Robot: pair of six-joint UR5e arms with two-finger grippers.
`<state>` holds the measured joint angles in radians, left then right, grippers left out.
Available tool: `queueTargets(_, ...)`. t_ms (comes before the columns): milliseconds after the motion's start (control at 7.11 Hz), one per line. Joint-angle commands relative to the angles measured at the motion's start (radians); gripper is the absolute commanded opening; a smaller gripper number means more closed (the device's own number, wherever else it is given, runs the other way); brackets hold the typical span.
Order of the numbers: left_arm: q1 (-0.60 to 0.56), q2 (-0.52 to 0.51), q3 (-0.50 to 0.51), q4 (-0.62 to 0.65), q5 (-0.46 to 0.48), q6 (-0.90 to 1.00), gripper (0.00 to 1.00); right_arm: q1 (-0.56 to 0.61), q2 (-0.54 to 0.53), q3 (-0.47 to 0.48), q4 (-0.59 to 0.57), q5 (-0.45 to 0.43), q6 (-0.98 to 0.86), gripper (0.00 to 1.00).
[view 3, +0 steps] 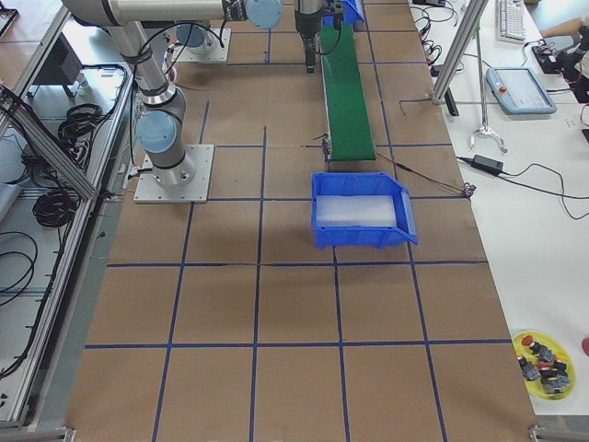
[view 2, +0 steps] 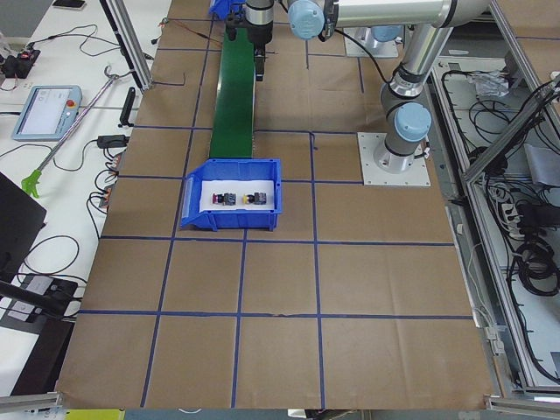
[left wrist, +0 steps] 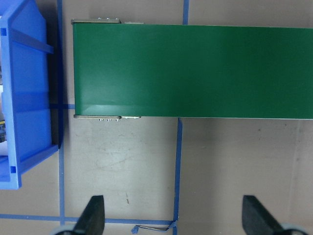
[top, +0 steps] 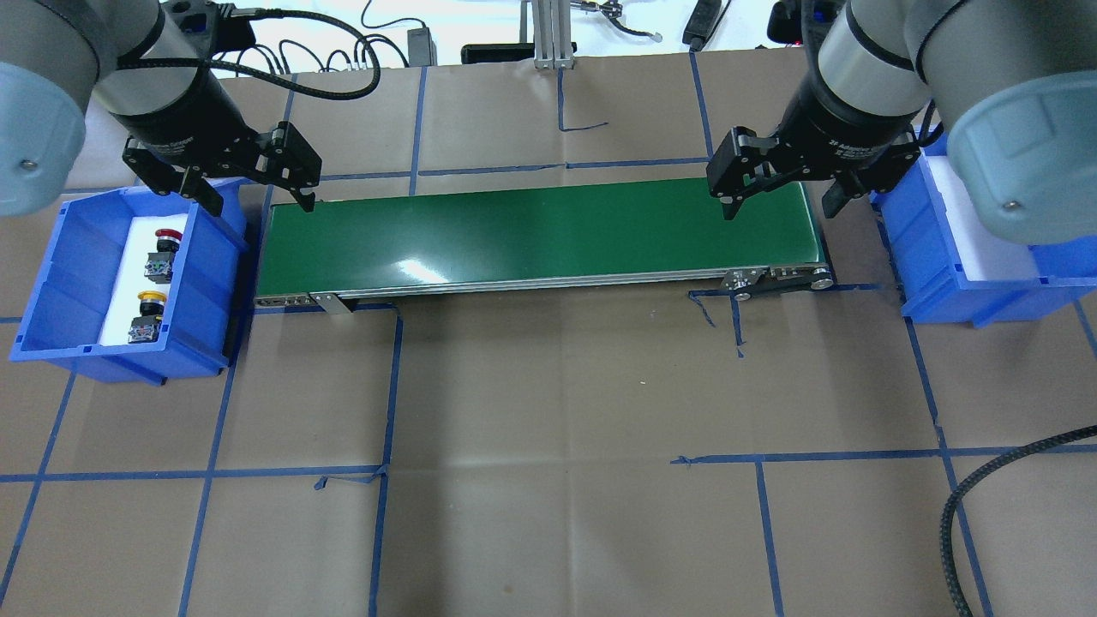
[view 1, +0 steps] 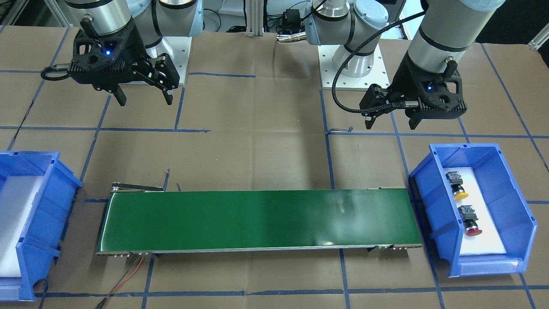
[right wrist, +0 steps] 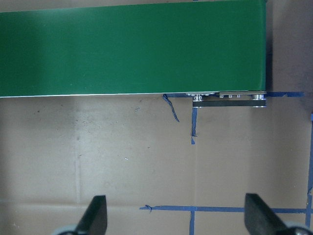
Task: Transport two buttons from left to right
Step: 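Move the left gripper over the blue bin holding the buttons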
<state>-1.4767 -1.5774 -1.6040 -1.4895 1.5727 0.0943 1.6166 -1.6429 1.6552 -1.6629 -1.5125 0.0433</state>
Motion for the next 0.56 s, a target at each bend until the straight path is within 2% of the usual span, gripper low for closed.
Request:
queueTargets(0, 0.115, -0.001, 0.003, 0.0, 0.0, 0.135, 1.0, 0.0, 0.0, 0.0, 0.0, 0.0, 0.001, 1.0)
queueTargets(422, 0.381, -0.027, -0.014, 0.009, 0.001, 0.403, 1.0, 0.0, 0.0, 0.002, 0.0, 0.0, 0.001, 1.0)
